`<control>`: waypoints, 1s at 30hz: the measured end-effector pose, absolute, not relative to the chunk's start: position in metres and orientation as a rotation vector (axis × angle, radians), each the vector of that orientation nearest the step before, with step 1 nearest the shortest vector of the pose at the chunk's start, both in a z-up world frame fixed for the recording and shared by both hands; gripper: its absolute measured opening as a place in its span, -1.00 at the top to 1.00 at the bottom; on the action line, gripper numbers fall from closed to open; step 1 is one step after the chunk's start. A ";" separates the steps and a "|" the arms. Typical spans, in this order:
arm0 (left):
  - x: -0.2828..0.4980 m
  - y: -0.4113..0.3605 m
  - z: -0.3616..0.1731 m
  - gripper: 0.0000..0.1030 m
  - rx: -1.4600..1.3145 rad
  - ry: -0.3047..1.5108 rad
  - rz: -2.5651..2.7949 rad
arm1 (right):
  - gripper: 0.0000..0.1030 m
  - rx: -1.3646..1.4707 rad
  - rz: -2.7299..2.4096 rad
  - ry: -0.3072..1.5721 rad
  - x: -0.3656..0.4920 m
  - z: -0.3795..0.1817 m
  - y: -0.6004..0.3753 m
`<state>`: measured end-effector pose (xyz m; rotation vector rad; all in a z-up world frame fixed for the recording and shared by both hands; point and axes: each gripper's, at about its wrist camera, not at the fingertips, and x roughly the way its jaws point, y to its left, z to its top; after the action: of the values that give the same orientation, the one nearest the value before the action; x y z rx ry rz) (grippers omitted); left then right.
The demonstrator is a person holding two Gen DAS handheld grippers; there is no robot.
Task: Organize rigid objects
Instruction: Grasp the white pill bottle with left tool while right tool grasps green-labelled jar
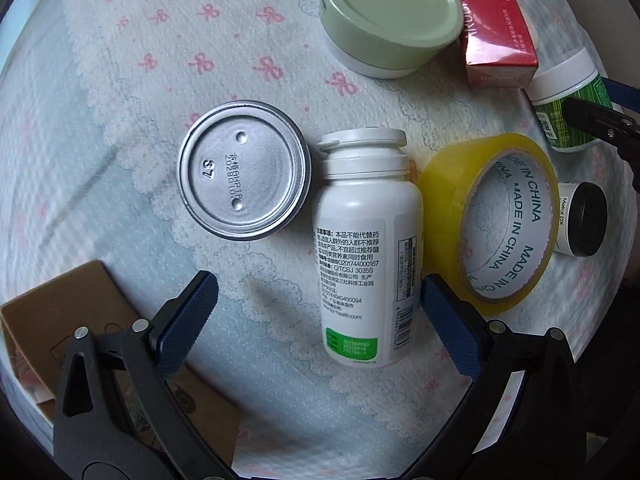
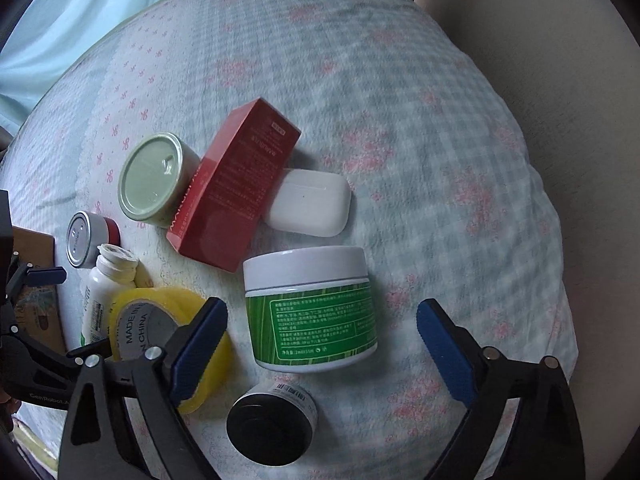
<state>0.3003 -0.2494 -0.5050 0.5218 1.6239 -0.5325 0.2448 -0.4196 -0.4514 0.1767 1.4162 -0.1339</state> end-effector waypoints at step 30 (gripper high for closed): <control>0.312 -0.238 -0.519 0.09 0.374 1.652 -0.624 | -0.31 0.197 -0.122 1.556 0.261 -0.485 -0.402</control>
<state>0.3123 -0.2383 -0.5186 0.3736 1.6517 -0.6236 0.2608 -0.4022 -0.4851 0.1972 1.5560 -0.1225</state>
